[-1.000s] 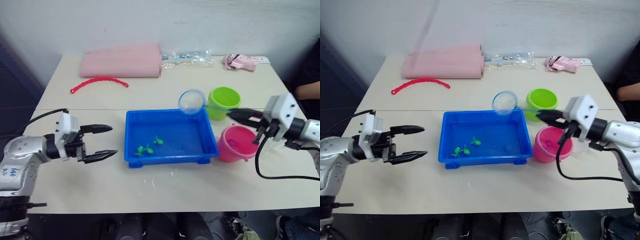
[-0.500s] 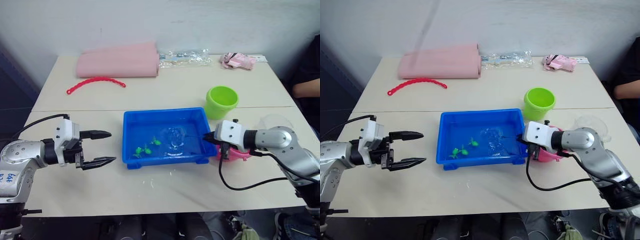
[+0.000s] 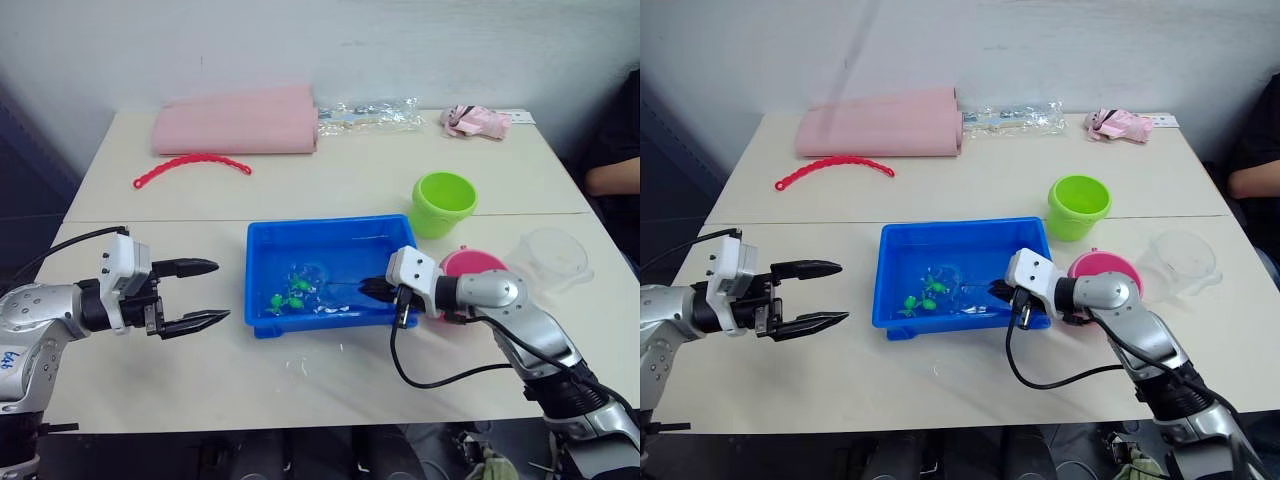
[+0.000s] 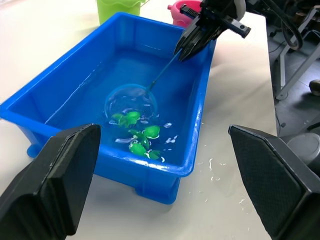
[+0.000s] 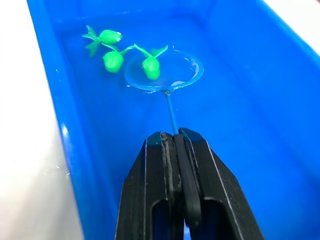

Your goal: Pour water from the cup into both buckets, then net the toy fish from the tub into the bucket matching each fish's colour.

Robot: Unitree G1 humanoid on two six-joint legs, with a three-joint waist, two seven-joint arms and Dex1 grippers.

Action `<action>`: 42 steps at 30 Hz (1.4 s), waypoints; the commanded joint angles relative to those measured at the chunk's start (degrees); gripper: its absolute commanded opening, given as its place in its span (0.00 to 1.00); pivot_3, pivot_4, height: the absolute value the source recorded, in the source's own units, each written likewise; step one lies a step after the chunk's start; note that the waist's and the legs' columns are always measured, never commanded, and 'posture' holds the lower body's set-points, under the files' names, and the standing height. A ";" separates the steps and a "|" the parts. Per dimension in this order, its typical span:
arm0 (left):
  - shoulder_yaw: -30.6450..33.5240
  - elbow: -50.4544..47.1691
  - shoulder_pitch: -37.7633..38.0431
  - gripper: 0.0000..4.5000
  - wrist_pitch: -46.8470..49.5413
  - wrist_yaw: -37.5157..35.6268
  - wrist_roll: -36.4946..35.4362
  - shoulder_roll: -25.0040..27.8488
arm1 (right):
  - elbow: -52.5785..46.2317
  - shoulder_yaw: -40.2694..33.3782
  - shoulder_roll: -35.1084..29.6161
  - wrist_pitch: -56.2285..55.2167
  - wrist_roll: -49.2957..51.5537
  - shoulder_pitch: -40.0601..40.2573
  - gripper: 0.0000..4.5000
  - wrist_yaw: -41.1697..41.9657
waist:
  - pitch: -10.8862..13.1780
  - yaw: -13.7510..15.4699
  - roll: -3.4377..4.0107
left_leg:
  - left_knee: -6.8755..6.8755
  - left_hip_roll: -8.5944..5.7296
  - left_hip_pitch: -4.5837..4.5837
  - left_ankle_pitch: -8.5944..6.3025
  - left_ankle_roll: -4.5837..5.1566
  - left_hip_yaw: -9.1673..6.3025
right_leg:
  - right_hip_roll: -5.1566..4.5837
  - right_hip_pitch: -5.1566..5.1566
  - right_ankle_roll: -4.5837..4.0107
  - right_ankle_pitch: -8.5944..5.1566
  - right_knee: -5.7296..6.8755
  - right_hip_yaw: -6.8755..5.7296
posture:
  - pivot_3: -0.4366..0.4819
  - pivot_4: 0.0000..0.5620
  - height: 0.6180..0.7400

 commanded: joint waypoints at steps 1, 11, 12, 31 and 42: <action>1.62 -2.52 0.21 0.99 0.28 0.30 -1.38 0.35 | -3.00 -5.76 2.89 3.77 5.96 0.71 0.00 -2.25 | 0.00 -0.17 0.00 | 0.00 0.01 0.00 0.00 0.00 0.00 | 0.00 0.00 0.00 0.00 0.00 0.00 | 0.48 0.27 1.00; 0.04 -1.00 -5.46 0.99 3.20 3.14 -3.05 -2.03 | -7.71 -14.15 2.50 4.47 11.41 5.43 0.00 -2.90 | 0.00 -0.51 0.00 | -0.07 0.00 0.00 0.00 -0.01 -0.02 | 0.00 0.00 0.00 0.00 0.00 -0.02 | 0.48 0.27 1.00; -0.15 -0.80 -6.66 0.99 4.46 4.30 -3.57 -2.62 | -7.92 -15.10 2.17 3.79 11.40 6.13 0.00 -2.96 | 0.00 -0.33 0.00 | -0.06 0.00 0.00 0.00 -0.01 -0.02 | 0.02 0.00 0.00 0.00 0.00 -0.02 | 0.48 0.27 1.00; -8.94 3.22 -20.06 0.99 3.15 7.59 -0.98 -12.18 | -9.97 -35.14 -4.73 5.48 22.87 11.31 0.00 -4.00 | -0.01 -0.51 -0.02 | 0.00 -0.04 0.03 0.02 0.02 0.01 | 0.19 0.04 0.02 0.01 0.03 0.01 | 0.48 0.27 1.00; -9.33 4.55 -21.32 0.99 3.39 5.68 -0.88 -11.33 | 19.13 -32.26 -15.10 -9.56 8.89 -0.66 0.00 -1.68 | -0.01 -0.46 -0.02 | 0.03 -0.08 0.03 0.05 0.07 0.06 | 0.16 0.03 0.03 0.01 -0.01 0.04 | 0.48 0.27 1.00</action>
